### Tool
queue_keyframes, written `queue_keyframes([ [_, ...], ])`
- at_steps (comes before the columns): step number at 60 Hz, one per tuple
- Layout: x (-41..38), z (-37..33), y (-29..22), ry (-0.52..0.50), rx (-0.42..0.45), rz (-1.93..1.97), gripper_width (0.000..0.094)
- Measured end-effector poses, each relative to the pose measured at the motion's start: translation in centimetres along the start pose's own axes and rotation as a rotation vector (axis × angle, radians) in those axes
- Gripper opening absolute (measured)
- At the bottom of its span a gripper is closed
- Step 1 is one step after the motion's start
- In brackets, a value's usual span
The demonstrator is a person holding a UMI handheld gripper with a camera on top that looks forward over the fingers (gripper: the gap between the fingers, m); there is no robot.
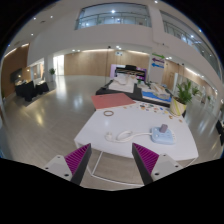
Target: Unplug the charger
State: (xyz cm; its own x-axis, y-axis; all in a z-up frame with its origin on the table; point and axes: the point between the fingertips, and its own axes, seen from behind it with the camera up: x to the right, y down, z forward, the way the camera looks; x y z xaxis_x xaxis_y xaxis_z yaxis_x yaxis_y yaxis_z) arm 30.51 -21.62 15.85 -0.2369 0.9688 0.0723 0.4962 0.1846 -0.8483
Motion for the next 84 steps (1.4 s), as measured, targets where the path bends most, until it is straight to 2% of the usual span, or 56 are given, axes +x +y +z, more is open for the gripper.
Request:
queue_keyframes([
  [6, 2.9, 0.0, 0.3, 0.070, -0.004, 0.027, 0.0852],
  [7, 5.7, 1.0, 0.4, 0.077, -0.004, 0.032, 0.0855],
  [14, 10.6, 0.8, 0.6, 0.170, -0.006, 0.063, 0.0854],
  [28, 21.6, 4.3, 1.2, 0.285, 0.016, 0.106, 0.0854],
  [43, 28.3, 12.2, 0.3, 0.293, 0.080, 0.137, 0.0856],
  [58, 31.3, 22.6, 0.7, 0.255, 0.071, 0.131, 0.0833],
  [64, 31.7, 25.1, 0.7, 0.237, 0.074, 0.123, 0.0718],
  [69, 32.1, 26.3, 0.9, 0.235, 0.066, 0.128, 0.0483],
  [72, 31.5, 27.0, 1.0, 0.205, 0.061, 0.139, 0.0279],
  [80, 31.7, 27.0, 0.7, 0.209, 0.064, 0.147, 0.0200],
  [84, 31.8, 26.6, 0.3, 0.201, 0.069, 0.179, 0.0189],
])
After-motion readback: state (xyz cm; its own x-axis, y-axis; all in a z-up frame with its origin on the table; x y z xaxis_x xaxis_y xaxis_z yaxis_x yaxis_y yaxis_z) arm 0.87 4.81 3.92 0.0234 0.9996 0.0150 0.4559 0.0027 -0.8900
